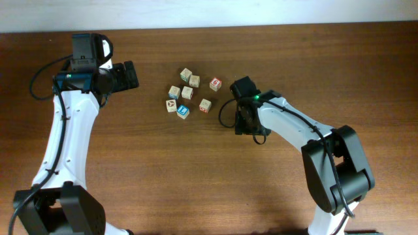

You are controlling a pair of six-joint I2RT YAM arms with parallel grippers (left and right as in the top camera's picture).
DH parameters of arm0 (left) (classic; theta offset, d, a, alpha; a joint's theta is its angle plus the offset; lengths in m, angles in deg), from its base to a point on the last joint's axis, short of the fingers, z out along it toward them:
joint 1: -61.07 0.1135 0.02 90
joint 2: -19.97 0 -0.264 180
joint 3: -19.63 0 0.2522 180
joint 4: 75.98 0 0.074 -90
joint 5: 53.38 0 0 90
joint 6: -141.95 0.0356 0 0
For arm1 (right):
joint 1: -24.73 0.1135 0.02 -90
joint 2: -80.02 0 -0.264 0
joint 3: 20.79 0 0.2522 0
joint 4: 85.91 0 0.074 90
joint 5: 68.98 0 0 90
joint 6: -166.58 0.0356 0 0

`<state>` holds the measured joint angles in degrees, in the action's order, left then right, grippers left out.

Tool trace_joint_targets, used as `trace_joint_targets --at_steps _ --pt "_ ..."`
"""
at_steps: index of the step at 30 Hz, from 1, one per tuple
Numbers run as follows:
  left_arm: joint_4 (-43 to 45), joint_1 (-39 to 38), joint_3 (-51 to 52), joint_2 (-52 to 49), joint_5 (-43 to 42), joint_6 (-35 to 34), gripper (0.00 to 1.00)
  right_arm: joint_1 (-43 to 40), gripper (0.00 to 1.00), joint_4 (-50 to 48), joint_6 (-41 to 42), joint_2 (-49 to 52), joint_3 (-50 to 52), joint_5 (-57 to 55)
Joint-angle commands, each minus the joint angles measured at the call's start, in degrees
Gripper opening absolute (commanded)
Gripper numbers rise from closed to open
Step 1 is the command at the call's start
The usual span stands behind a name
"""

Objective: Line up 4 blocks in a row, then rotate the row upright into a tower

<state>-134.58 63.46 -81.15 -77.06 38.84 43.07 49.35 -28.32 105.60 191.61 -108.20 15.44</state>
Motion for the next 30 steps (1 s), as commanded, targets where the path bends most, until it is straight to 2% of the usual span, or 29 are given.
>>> trace_joint_targets --at_steps 1,3,6,8,11,12,15,16,19,21,28,30 --pt "0.0 0.1 -0.9 -0.5 0.6 -0.7 0.99 0.0 0.59 2.2 -3.5 -1.4 -6.6 -0.9" --pt "0.0 0.1 -0.9 -0.5 0.6 -0.7 0.99 0.0 0.59 2.3 -3.5 -1.4 -11.8 2.0" --pt "0.0 0.1 -0.9 -0.5 0.6 -0.7 0.99 0.5 0.59 -7.8 -2.3 -1.0 -13.6 9.0" --pt "0.0 0.1 -0.9 -0.5 0.6 -0.7 0.99 2.1 0.59 -14.4 0.8 0.7 -13.6 8.8" --pt "0.0 0.1 -0.9 -0.5 0.6 -0.7 0.99 4.5 0.6 -19.0 5.3 4.2 -13.6 8.8" --pt "0.0 0.1 -0.9 -0.5 0.6 -0.7 0.99 5.8 0.64 -20.0 6.8 5.7 -13.6 7.5" --pt "0.0 0.1 -0.9 -0.5 0.6 -0.7 0.99 7.7 0.64 -20.8 11.0 8.3 -13.6 3.3" --pt "0.0 0.1 -0.9 -0.5 0.6 -0.7 0.99 8.2 0.66 -21.0 12.2 8.9 -13.6 1.6" --pt "0.0 0.1 -0.9 -0.5 0.6 -0.7 0.99 8.4 0.66 -22.5 12.2 10.7 -13.6 0.8" --pt "0.0 0.1 -0.9 -0.5 0.6 -0.7 0.99 8.4 0.62 -22.4 12.2 12.0 -13.6 0.8" --pt "0.0 0.1 -0.9 -0.5 0.6 -0.7 0.99 8.4 0.6 -24.4 12.2 15.6 -13.6 0.8" --pt "0.0 0.1 -0.9 -0.5 0.6 -0.7 0.99 8.4 0.45 -24.4 11.6 15.6 -13.6 0.8"
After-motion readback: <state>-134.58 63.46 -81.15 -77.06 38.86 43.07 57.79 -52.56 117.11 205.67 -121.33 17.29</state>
